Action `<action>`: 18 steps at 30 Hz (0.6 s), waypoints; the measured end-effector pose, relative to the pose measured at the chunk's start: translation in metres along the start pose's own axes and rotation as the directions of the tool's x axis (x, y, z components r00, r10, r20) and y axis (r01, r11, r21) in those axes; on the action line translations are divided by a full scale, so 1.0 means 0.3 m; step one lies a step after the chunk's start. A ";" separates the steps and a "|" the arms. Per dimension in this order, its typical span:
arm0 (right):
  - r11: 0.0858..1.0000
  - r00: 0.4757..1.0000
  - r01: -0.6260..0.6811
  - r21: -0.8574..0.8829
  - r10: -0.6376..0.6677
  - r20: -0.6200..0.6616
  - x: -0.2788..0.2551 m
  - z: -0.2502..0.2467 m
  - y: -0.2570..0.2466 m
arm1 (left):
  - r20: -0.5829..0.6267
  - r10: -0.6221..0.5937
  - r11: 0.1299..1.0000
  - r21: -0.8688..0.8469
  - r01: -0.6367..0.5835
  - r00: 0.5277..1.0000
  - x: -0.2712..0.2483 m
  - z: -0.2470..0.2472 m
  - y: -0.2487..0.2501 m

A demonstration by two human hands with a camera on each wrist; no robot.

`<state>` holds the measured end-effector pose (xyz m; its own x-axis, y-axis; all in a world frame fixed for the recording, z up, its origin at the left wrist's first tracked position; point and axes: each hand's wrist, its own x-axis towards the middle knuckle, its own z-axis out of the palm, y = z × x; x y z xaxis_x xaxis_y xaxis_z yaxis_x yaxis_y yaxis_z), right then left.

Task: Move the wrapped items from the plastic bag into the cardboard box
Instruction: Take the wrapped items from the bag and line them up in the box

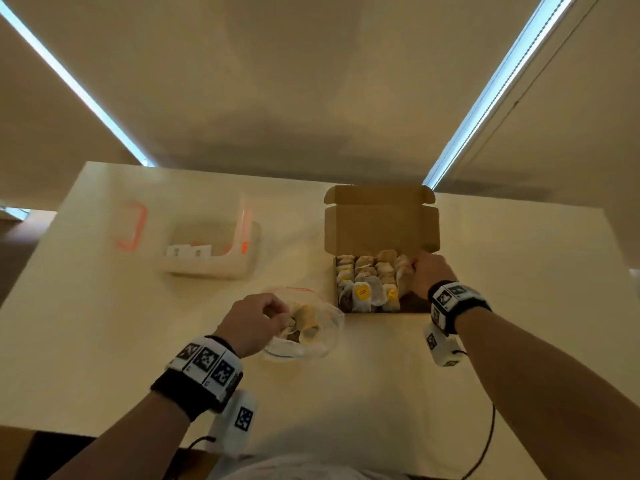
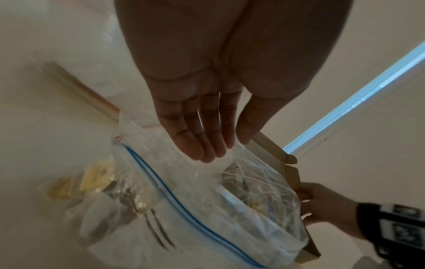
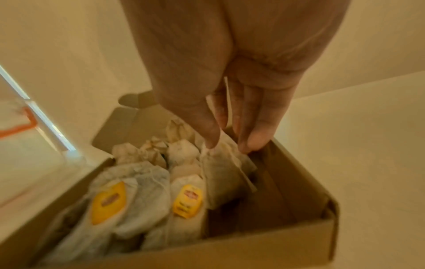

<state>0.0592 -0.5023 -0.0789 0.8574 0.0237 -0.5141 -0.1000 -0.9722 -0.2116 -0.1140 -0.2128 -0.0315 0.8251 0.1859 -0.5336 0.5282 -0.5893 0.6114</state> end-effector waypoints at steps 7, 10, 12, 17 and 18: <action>0.866 0.867 0.487 0.114 -0.462 -0.187 -0.240 -0.008 -0.161 | 0.049 -0.028 0.980 0.200 0.017 0.998 0.041 0.001 0.004; 0.844 0.846 0.534 0.058 -0.533 -0.025 -0.324 0.047 -0.278 | 0.143 -0.008 0.940 0.339 -0.042 0.990 0.090 0.058 0.029; 0.891 0.874 0.452 0.044 -0.452 0.180 -0.336 0.091 -0.323 | 0.219 0.014 0.882 0.457 -0.115 0.976 0.119 0.117 0.045; 0.909 0.883 0.400 0.116 -0.417 0.216 -0.348 0.182 -0.340 | 0.258 0.000 0.712 0.678 -0.181 0.966 0.201 0.251 0.012; 0.903 0.885 0.402 0.151 -0.426 0.188 -0.359 0.184 -0.340 | 0.259 -0.009 0.683 0.707 -0.183 0.966 0.210 0.268 0.004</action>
<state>-0.0508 -0.3927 -0.0478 0.7065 0.4787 -0.5213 0.1788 -0.8333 -0.5231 -0.0774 -0.2650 -0.1113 0.7401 -0.0190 -0.6723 0.0676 -0.9924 0.1025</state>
